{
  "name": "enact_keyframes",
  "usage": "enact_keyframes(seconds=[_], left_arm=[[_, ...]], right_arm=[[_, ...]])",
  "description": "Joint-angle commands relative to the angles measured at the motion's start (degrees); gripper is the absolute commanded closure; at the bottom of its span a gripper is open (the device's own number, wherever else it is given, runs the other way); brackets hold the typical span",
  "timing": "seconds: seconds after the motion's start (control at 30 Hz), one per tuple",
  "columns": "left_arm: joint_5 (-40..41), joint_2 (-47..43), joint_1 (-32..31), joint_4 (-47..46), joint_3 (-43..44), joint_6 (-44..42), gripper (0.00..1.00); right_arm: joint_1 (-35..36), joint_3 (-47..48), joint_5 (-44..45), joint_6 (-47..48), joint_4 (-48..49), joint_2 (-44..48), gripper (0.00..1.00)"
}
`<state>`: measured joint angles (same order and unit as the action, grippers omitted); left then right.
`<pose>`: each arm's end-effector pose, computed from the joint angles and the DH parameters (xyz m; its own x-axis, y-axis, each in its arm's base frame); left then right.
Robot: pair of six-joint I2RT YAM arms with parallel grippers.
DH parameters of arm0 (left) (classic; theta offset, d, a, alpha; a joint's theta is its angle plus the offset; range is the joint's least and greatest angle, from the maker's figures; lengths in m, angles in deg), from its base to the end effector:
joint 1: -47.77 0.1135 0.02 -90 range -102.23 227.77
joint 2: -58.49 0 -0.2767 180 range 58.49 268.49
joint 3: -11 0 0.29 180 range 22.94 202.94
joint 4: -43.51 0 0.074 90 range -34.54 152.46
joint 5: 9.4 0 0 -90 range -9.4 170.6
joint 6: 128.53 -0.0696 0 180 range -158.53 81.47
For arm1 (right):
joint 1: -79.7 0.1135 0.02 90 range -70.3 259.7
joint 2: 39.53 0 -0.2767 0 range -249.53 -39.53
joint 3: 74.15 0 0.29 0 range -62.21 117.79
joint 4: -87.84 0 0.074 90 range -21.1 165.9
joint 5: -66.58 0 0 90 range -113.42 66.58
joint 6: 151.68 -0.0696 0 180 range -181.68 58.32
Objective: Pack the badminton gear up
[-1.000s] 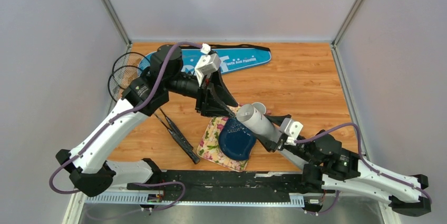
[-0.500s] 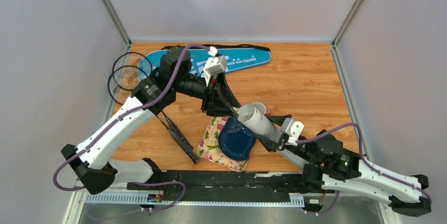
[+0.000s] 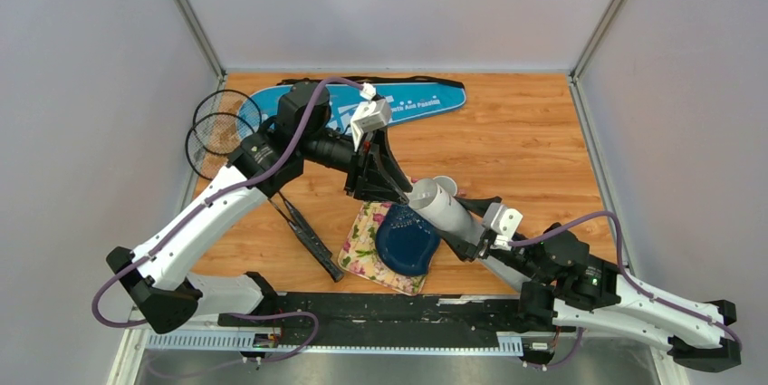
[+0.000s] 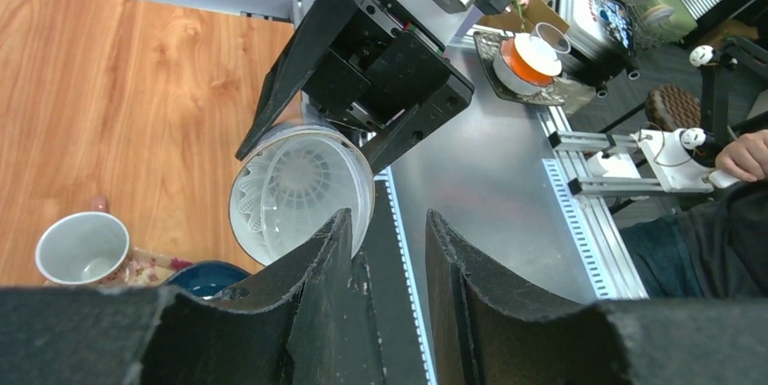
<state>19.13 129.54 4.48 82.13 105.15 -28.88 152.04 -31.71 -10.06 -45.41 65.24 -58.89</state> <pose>0.1766 -0.2504 0.4603 -0.3502 0.2199 -0.9105 0.8977 -0.1988 -0.3933 0.0661 0.1547 0.3201 0.2425 -0.1367 -0.9605 -0.8220 0.4969 -0.2783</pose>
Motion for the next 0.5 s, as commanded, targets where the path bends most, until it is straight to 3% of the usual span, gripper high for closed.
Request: enact_keyframes(seconds=[0.0, 0.23, 0.47], left_arm=[[-2.07, 0.93, 0.22, 1.18, 0.40, -2.00, 0.56], [-0.40, 1.46, 0.22, 1.18, 1.02, -2.36, 0.52], [-0.58, 1.03, -0.13, 2.15, 0.49, -3.15, 0.62]], right_arm=[[0.09, 3.16, -0.01, 0.08, 2.31, 0.11, 0.79], [0.09, 3.07, -0.01, -0.01, 2.22, -0.07, 0.79], [0.00, 2.99, 0.52, 0.16, 2.66, -0.24, 0.80]])
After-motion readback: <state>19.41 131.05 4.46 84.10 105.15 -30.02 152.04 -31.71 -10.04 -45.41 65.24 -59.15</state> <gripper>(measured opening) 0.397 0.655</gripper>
